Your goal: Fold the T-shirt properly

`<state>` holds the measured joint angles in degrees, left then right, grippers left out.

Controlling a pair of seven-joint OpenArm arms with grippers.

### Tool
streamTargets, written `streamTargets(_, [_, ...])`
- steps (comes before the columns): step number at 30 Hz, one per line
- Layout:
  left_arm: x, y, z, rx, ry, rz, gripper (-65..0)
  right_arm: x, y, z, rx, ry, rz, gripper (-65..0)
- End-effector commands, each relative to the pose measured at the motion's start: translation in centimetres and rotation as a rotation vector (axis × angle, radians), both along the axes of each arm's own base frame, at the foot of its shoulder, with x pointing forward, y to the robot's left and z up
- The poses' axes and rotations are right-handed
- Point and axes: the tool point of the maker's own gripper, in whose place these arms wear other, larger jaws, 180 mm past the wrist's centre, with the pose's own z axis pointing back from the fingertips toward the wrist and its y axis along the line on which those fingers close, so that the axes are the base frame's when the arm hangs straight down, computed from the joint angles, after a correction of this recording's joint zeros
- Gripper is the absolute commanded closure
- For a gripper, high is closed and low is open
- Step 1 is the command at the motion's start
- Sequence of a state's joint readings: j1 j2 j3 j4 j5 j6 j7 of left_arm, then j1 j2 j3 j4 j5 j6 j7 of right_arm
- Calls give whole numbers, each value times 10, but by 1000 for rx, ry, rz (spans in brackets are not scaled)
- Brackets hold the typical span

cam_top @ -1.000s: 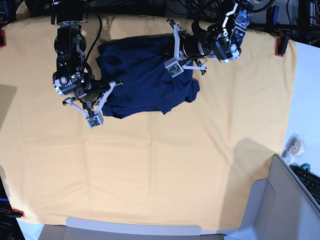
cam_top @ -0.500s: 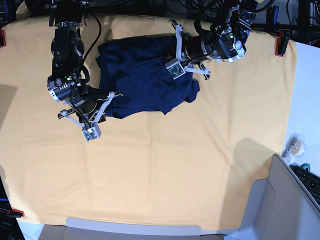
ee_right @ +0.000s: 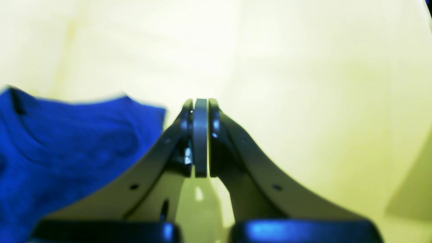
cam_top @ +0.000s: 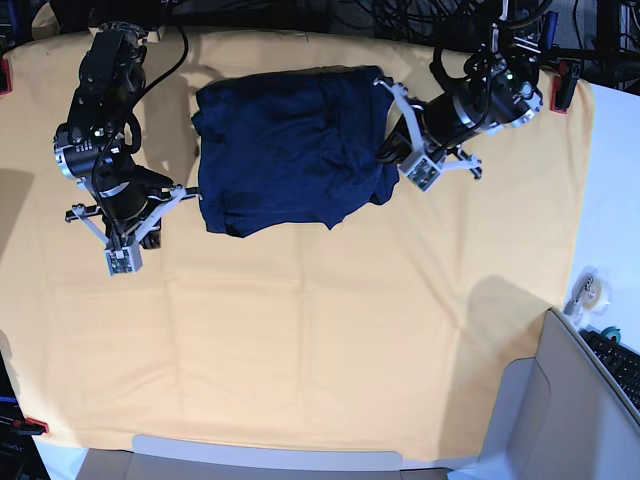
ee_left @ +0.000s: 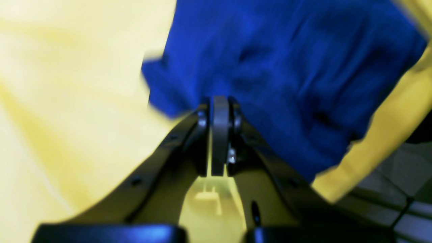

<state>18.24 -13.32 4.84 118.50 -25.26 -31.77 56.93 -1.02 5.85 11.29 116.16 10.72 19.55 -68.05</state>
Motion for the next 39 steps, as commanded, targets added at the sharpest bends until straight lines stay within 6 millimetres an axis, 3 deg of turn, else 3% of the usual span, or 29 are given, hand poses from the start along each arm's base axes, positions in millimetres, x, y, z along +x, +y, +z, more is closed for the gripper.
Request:
streamTargets(1, [1,5,9,-26,-39,19,0,-1,-7,7,-9,-27,-14,0])
streamTargets(5, [-12,36,4,-33,-43,127,0,-33,-22,-22,-15,71,-57,0])
streamTargets(9, [-29,65,-1,-14,-30,214,0,-67,-23,-48,-20,175,-58,0])
streamTargets(16, [-61,115,-9,63,16,337,0,-148,-20,-94,-19,396,-58,0])
streamTargets(25, [-106,169,-14,164,126,460,0,-238,-10,-122,9,612,-70,0])
streamTargets(30, [-125,197,-5,134,215,566,0,-261,-2,-126,39,640,-84,0])
streamTargets(39, [-155,196,-15,131,361,577,0,-293,-3,-128,34,708,-83,0])
